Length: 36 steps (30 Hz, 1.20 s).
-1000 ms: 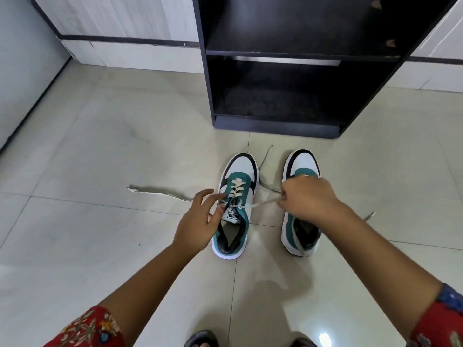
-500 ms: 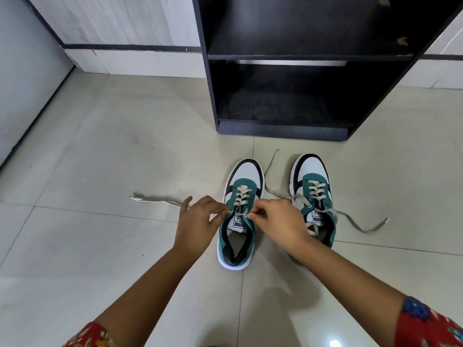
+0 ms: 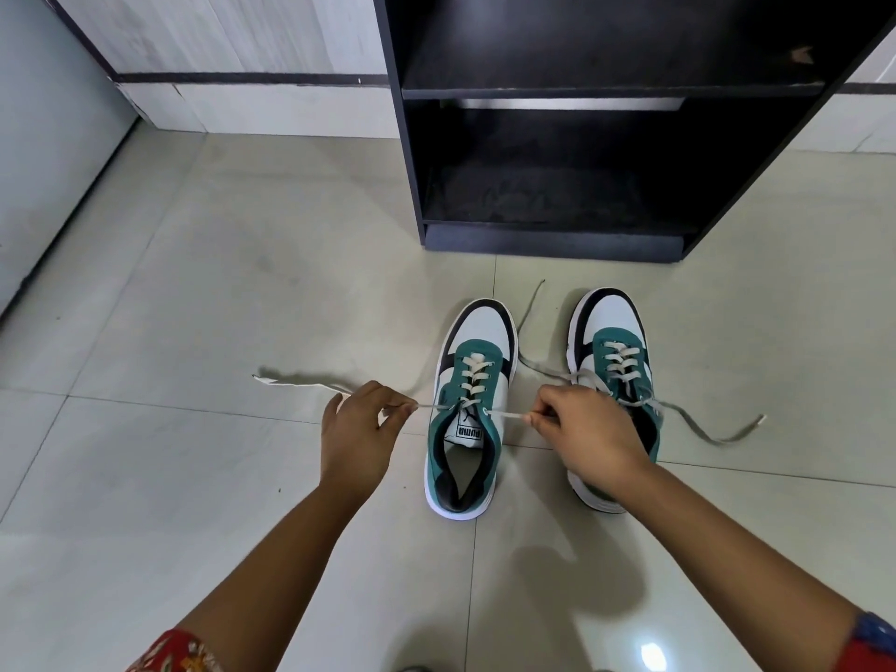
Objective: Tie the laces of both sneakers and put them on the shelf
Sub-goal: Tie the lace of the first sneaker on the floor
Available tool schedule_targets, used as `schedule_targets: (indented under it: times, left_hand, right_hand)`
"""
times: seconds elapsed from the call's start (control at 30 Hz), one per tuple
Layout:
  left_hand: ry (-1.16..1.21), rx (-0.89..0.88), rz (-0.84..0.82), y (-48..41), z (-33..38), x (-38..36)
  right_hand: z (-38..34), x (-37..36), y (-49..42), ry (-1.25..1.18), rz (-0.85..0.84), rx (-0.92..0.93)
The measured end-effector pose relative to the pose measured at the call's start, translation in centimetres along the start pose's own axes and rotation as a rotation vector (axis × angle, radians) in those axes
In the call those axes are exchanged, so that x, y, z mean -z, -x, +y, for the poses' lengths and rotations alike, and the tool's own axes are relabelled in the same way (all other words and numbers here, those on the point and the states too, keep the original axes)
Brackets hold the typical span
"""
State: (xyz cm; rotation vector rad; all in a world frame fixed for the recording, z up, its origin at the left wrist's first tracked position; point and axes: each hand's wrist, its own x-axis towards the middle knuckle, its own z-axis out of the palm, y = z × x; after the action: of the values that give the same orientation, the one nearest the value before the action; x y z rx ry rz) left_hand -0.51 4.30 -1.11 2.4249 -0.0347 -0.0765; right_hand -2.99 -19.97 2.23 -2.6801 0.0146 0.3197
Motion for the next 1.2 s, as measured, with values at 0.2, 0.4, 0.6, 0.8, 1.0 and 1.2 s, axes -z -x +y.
schedule_targets:
  times: [0.2,0.4,0.6,0.8,1.0,1.2]
  left_hand:
    - [-0.026,0.048,-0.01,0.8,0.1,-0.1]
    - [0.197,0.229,0.049,3.0,1.9,-0.7]
    - [0.511,0.346,-0.004,2.4,4.9,-1.0]
    - [0.841,0.486,-0.154,0.9,7.5,-1.2]
    - [0.855,0.568,-0.13,0.4,6.5,-1.5]
    - [0.895,0.594,-0.127,0.0,6.2,-1.7]
  right_hand:
    - [-0.1,-0.5,0.0,0.08,0.019,0.04]
    - [-1.5,0.2,1.7,0.01,0.328,0.111]
    - [-2.6,-2.8,1.7,-0.725,-0.05,-0.256]
    - [-4.8,-2.7,0.0,-1.363,-0.006,-0.487]
    - [-4.4,-3.3,-0.2,-1.664,-0.039,-0.649]
    - [-4.1,-3.6,-0.4,-1.712,-0.019,-0.699]
